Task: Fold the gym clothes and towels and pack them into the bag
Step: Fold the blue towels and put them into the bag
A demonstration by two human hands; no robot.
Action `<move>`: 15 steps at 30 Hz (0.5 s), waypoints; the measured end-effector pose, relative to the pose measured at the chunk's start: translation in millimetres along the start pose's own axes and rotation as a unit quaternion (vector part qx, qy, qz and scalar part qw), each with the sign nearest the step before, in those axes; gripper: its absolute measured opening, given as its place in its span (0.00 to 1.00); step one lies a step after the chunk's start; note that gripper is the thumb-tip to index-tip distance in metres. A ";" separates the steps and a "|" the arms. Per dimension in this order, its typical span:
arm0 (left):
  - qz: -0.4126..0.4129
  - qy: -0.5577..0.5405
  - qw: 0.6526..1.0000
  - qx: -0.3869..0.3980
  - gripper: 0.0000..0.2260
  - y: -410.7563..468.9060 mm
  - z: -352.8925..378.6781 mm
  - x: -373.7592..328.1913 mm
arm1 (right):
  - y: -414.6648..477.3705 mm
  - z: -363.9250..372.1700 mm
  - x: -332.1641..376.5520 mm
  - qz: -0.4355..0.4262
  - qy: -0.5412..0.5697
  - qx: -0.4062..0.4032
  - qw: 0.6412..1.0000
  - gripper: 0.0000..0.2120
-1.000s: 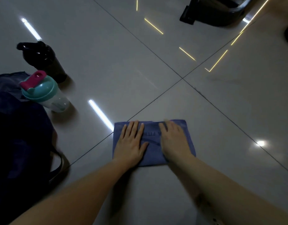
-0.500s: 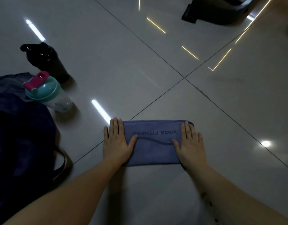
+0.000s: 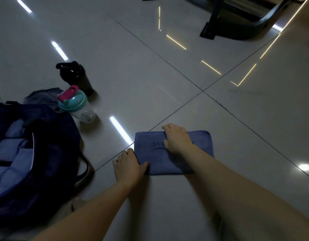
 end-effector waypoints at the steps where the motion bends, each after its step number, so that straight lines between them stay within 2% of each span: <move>1: -0.019 -0.012 1.000 0.016 0.26 0.2 1.6 -2.6 | 2.6 1.3 2.4 -0.008 0.001 0.014 1.000 0.27; 4: -0.115 -0.092 0.985 0.090 0.21 4.7 0.3 -9.8 | 10.6 3.4 7.0 -0.017 -0.015 0.043 0.999 0.29; 6: -0.145 -0.115 0.973 0.139 0.16 8.6 1.0 -11.8 | 17.6 0.2 10.7 -0.017 -0.016 0.052 0.998 0.29; 12: -0.149 -0.121 0.950 0.247 0.12 18.5 -7.6 -14.4 | 33.8 -11.3 38.9 0.009 -0.007 0.117 0.993 0.09; 15: -0.148 -0.160 0.941 0.258 0.11 26.6 -21.3 -16.1 | 38.2 -18.6 42.8 0.028 0.082 0.141 0.986 0.06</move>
Point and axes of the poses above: each hand's wrist, its own y-axis towards the middle knuckle, its own z-axis out of the palm, x = y × z, the point moved 1 cm from there along y, towards the middle knuckle, and after that the axes turned 8 degrees about -z, right-handed, at the moved point
